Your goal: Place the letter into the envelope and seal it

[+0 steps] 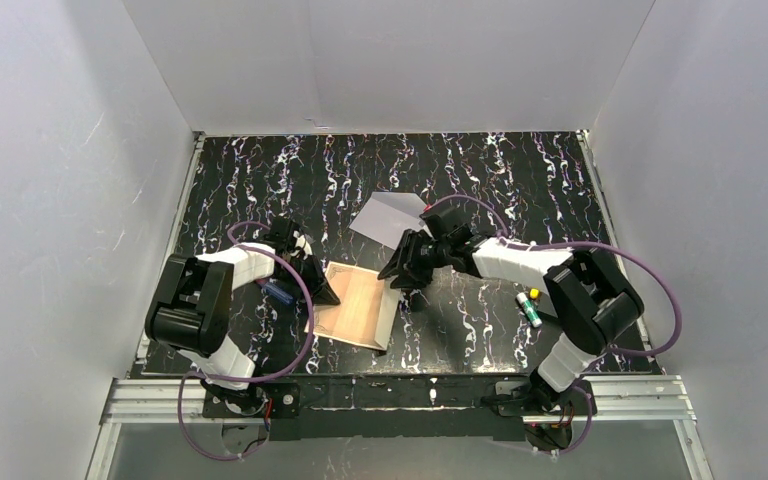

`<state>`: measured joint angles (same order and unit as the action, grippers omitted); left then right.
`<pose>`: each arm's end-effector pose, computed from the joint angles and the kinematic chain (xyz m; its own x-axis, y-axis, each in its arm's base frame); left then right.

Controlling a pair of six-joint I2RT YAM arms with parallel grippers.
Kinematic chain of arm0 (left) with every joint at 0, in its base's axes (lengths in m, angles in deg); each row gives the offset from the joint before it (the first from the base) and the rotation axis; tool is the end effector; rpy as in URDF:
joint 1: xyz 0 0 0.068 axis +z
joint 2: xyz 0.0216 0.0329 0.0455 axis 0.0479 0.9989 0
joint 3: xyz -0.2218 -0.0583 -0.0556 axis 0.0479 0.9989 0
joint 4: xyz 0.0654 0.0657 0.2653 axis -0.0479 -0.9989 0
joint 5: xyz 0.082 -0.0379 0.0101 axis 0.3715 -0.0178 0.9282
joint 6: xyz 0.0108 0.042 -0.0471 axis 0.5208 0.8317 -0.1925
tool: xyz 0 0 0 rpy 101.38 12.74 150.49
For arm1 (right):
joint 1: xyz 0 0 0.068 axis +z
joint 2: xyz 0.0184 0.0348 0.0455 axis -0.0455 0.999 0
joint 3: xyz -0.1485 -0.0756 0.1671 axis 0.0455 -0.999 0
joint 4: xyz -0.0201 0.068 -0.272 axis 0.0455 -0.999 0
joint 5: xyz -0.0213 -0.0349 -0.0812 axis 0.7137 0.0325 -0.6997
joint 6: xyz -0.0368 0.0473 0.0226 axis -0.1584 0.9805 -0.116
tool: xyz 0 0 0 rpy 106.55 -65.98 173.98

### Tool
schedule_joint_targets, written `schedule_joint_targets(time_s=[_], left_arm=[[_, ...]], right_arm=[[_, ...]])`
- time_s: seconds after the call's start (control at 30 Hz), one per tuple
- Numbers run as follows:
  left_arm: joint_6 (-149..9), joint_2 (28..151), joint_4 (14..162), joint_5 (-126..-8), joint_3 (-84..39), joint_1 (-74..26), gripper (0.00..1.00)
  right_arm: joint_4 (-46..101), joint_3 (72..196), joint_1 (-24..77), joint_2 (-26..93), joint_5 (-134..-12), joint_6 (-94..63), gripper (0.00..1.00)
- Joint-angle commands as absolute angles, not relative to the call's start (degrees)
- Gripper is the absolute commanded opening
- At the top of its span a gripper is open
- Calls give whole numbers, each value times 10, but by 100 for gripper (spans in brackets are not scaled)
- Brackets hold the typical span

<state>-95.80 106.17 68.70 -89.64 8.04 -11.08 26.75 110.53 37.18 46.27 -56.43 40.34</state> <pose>0.2745 -0.0938 0.0660 -0.9516 -0.3069 -0.0156 -0.2343 0.7574 -0.6094 0.2636 0.2461 0.1233 -0.9648 0.2485 -0.0865 0.0917 0.6256 0.7747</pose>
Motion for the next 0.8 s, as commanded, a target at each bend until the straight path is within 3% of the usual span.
schedule_joint_targets(time_s=[0.0,0.23,0.37,0.53,0.77], left_arm=[[-943,1071,662,-857,76,-114,3],[-936,1052,648,-864,65,-114,5],[-924,1004,636,-889,39,-115,20],[-915,941,631,-900,13,-123,35],[-923,931,626,-890,15,-143,31]], right_arm=[[234,1135,384,474,-583,356,51],[100,1161,394,439,-676,266,64],[152,1115,394,389,-683,276,72],[144,1090,394,355,-715,289,73],[102,1084,395,388,-720,257,70]])
